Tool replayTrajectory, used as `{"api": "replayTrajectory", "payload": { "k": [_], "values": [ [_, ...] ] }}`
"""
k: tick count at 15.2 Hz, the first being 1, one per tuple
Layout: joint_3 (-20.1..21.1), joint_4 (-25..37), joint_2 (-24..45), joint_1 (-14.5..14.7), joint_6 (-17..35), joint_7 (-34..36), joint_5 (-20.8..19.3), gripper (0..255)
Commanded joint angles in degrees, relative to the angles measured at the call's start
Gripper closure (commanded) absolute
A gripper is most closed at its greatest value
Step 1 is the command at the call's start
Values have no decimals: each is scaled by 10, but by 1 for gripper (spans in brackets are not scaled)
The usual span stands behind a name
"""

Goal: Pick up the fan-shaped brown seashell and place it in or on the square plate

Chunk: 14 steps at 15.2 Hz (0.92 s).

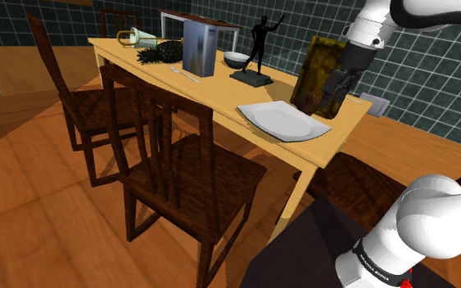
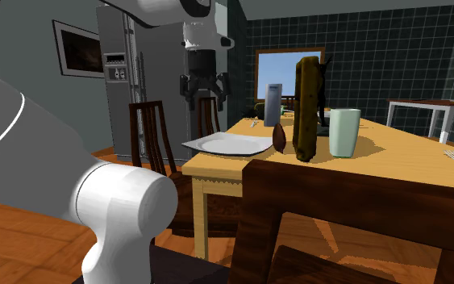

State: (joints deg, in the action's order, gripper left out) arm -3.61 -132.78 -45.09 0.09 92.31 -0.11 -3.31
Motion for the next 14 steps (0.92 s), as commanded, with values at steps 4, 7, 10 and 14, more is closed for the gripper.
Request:
{"api": "replayTrajectory", "payload": {
  "k": [4,7,10,14],
  "values": [
    [-41,28,47,-5,12,-46,-12,0],
    [-82,62,100,-6,21,-92,-18,0],
    [-121,104,158,-6,28,-139,-17,0],
    [-171,170,244,-5,31,-206,-4,0]
  ]
}}
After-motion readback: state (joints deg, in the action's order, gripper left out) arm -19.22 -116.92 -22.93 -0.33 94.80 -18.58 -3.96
